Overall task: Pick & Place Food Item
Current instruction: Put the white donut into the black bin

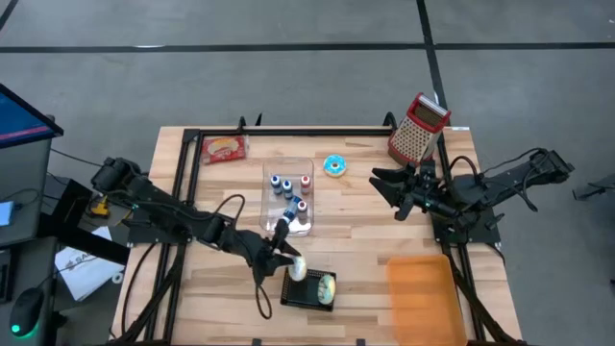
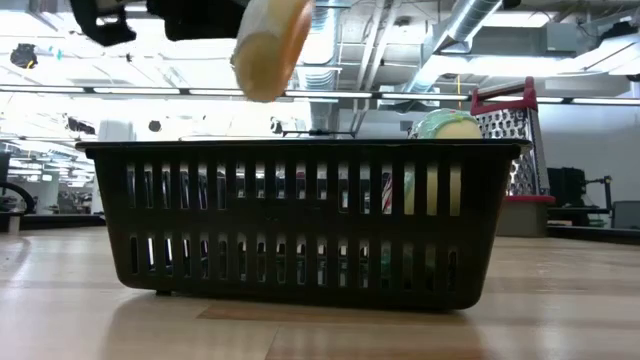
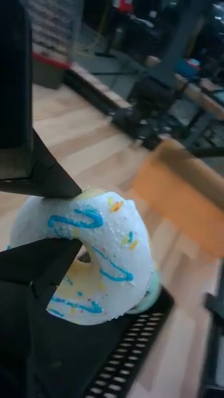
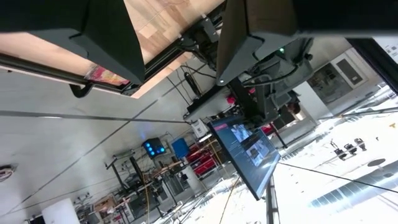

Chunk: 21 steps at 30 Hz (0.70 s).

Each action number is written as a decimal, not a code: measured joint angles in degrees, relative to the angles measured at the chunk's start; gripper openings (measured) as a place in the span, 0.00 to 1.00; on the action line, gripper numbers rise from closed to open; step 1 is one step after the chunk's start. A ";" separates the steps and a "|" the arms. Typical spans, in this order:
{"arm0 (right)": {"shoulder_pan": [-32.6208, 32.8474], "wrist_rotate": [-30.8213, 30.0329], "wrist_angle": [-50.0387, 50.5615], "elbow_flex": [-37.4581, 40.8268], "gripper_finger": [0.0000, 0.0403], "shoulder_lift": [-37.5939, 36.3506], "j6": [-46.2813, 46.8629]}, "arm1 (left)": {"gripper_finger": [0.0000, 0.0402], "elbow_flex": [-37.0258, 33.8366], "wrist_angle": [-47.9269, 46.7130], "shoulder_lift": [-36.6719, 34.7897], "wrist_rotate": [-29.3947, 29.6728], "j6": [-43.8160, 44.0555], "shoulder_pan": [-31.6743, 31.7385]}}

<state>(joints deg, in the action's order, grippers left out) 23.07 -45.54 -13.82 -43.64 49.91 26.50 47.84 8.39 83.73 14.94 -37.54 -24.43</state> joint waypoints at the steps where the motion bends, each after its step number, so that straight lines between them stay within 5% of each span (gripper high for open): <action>1: 0.00 0.00 0.02 0.00 0.48 0.00 -0.06 | 0.26 0.49 0.52 0.67 -0.84 -0.85 0.00; 21: 0.09 0.26 0.00 0.00 0.48 0.02 -1.66 | 0.26 2.73 8.30 13.17 -7.69 -5.74 -1.51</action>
<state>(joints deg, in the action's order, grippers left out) 23.16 -45.28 -13.81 -43.64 49.93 24.84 50.57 16.69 96.90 7.25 -43.29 -25.93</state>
